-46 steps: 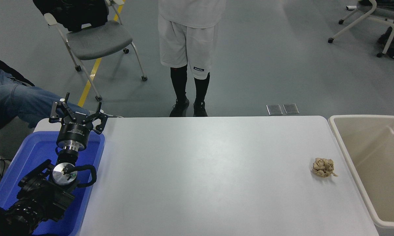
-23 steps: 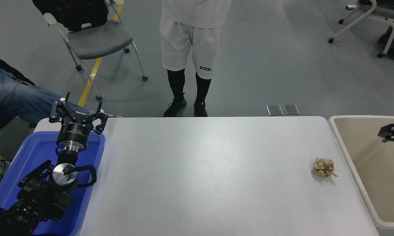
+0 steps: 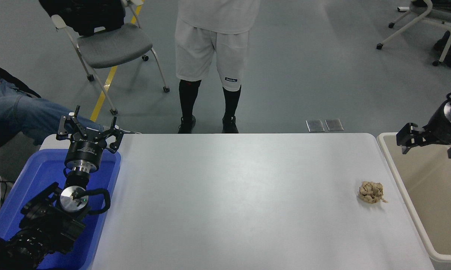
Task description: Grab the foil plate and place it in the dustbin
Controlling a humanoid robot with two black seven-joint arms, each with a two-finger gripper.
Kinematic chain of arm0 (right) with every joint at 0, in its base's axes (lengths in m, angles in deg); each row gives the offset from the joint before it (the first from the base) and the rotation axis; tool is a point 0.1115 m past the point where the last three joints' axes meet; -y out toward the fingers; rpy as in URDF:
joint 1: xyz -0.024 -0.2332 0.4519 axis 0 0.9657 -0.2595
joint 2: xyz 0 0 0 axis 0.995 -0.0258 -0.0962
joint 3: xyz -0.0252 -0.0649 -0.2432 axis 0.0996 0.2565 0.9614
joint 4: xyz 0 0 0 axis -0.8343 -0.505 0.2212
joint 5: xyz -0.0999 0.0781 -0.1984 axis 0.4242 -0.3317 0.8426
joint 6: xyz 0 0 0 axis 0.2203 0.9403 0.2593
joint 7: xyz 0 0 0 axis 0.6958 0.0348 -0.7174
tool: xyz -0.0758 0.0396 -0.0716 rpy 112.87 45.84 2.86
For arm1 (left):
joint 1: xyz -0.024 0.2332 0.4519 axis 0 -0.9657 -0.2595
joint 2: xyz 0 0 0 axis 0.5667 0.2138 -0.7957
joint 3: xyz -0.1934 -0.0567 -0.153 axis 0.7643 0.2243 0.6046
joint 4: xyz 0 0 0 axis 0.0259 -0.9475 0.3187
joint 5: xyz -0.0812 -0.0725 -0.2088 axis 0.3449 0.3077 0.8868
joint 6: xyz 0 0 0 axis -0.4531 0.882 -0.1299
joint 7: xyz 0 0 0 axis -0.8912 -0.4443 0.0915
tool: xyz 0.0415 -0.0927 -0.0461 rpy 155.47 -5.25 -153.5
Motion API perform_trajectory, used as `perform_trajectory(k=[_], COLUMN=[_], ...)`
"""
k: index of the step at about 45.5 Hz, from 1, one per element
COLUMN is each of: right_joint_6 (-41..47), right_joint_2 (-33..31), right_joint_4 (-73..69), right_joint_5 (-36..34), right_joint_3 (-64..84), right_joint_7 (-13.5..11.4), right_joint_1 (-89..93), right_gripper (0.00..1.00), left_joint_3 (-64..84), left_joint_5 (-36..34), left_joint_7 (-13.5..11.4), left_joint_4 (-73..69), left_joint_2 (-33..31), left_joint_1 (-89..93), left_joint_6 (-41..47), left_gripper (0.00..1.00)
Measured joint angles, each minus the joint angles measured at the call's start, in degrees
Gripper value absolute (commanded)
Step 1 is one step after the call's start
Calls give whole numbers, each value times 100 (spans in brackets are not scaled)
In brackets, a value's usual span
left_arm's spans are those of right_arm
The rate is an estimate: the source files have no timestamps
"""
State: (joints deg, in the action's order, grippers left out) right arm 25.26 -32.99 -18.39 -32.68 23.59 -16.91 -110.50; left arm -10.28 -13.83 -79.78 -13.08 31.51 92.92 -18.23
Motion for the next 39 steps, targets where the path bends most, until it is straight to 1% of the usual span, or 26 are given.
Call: perform_trajectory(k=[16,39], right_joint_6=[84,101], right_joint_2=[276,627], right_joint_4=[-238,-166], right_joint_5=[-263,-325], right_joint_3=[-446,-335], right_joint_7=[12,7], right_joint_1=[-379,-829], right_gripper=[100,100], left_joint_3=[0,0], left_joint_5=[0,0], left_joint_7=[0,0], left_joint_4=[0,0], left_joint_2=[0,0], left_joint_1=[0,0], left_joint_6=[4,5], left_gripper=[99,99])
